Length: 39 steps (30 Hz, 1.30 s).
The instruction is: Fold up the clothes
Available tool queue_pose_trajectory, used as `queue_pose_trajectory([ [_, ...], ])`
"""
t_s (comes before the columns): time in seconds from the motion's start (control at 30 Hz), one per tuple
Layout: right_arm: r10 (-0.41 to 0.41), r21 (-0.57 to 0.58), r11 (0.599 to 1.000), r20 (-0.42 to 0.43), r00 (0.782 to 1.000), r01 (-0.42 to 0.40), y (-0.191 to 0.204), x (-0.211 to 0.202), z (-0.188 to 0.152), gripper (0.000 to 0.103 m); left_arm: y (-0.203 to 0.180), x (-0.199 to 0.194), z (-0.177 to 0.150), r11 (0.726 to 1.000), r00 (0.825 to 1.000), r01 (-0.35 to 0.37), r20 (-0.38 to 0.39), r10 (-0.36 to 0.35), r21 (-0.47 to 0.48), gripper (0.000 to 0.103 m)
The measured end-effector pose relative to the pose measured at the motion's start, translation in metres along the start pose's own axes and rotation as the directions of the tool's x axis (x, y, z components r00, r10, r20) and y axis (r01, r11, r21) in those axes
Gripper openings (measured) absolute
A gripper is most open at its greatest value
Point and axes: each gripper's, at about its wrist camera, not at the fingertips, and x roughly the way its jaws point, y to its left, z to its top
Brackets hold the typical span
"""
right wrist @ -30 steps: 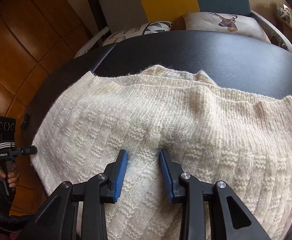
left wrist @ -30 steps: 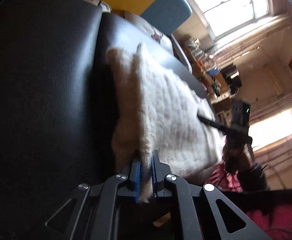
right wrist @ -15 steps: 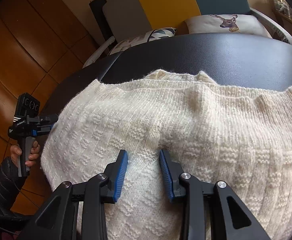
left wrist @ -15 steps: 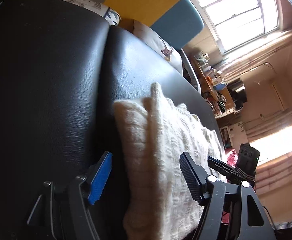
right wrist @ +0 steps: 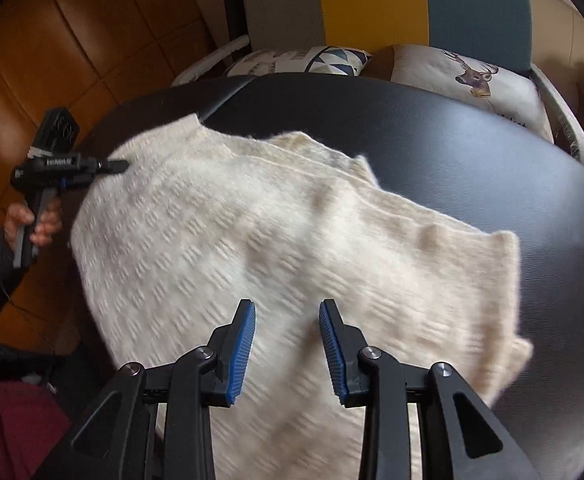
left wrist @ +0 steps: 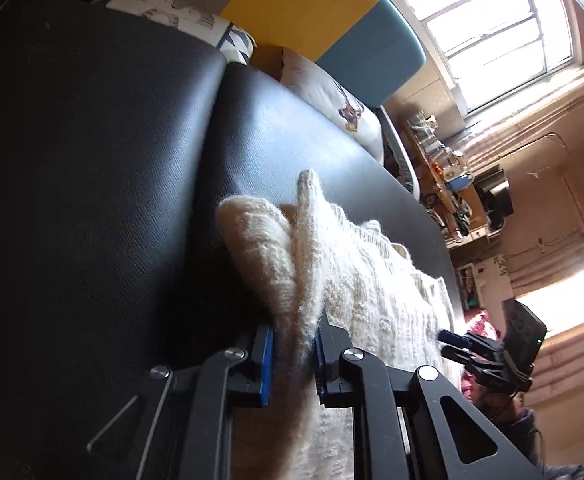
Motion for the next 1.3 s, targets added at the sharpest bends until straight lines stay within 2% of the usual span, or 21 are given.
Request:
queue_pose_trajectory([
  [0.17, -0.024, -0.073, 0.997, -0.067, 0.997, 0.019, -0.016, -0.008, 0.001, 0.034, 0.0, -0.025, 0.02, 0.998, 0.997, -0.067, 0.033, 0.067, 0.017, 0.016],
  [0.33, -0.054, -0.183, 0.983, -0.155, 0.986, 0.025, -0.01, 0.015, 0.0, 0.034, -0.017, -0.049, 0.031, 0.994, 0.995, -0.097, 0.03, 0.096, 0.047, 0.016],
  [0.5, -0.008, -0.145, 0.989, -0.187, 0.982, -0.02, -0.021, 0.031, 0.002, 0.034, -0.056, -0.066, 0.026, 0.999, 0.999, 0.013, 0.033, -0.014, 0.031, 0.016],
  [0.63, 0.011, -0.127, 0.991, -0.203, 0.979, -0.037, -0.026, 0.033, 0.005, 0.034, -0.097, -0.064, 0.017, 0.99, 0.989, 0.141, 0.054, -0.14, -0.01, 0.016],
  [0.77, 0.032, -0.097, 0.994, -0.186, 0.982, -0.051, -0.03, 0.032, 0.004, 0.034, -0.134, -0.049, 0.007, 0.962, 0.963, 0.261, 0.081, -0.255, -0.074, 0.016],
  [0.9, 0.069, -0.053, 0.996, -0.138, 0.988, -0.077, -0.037, 0.027, -0.001, 0.034, -0.168, -0.023, 0.01, 0.938, 0.945, 0.323, 0.095, -0.313, -0.126, 0.016],
  [1.1, 0.116, 0.003, 0.993, -0.062, 0.991, -0.116, -0.036, 0.02, -0.013, 0.034, -0.221, 0.029, 0.006, 0.946, 0.954, 0.297, 0.019, -0.298, -0.131, 0.016],
  [1.3, 0.166, 0.045, 0.985, -0.011, 0.986, -0.165, -0.044, 0.015, -0.021, 0.035, -0.245, 0.088, -0.012, 0.963, 0.968, 0.228, -0.076, -0.241, -0.146, 0.016],
])
